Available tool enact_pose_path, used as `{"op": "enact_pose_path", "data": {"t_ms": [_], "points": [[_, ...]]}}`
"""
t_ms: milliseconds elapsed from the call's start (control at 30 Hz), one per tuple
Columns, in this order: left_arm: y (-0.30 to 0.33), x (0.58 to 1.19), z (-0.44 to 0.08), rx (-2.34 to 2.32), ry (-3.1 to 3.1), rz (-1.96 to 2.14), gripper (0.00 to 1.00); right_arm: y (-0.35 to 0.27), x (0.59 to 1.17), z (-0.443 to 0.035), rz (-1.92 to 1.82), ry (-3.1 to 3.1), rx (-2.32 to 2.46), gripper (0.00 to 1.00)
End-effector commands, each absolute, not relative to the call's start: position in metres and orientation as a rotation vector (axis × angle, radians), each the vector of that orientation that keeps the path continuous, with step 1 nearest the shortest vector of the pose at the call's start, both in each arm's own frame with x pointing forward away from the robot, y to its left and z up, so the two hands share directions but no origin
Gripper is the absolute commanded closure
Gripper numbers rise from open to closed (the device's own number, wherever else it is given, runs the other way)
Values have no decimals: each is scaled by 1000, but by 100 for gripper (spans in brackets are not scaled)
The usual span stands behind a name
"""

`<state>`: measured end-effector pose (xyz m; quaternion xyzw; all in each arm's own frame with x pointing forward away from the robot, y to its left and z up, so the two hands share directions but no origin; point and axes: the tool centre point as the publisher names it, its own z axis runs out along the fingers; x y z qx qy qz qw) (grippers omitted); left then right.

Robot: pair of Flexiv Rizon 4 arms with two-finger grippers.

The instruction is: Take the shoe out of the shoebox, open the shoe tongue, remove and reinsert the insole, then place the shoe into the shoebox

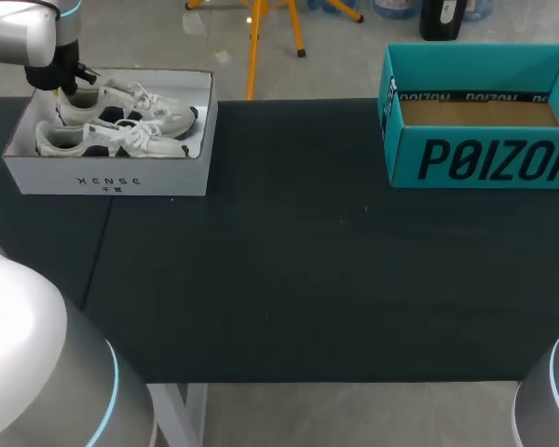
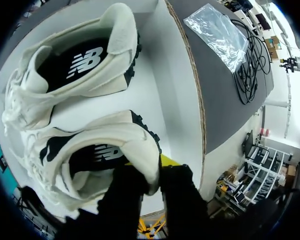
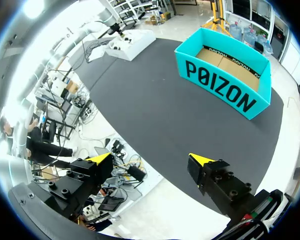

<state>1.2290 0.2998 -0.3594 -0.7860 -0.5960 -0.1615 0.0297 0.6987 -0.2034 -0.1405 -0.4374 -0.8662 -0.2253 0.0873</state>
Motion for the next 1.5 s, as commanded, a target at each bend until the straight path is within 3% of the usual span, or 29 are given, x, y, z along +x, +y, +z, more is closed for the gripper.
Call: {"op": "enact_pose_path", "data": {"t_ms": [33, 733, 1500], "points": [[304, 1234, -356, -2452, -1838, -513, 0, -203, 699, -141, -666, -2580, -1303, 0], [268, 1168, -252, -2465, -2096, -522, 0, -203, 699, -141, -666, -2580, -1303, 0], [285, 1059, -288, -2247, -2272, -272, 0, -203, 699, -141, -666, -2580, -1303, 0]]}}
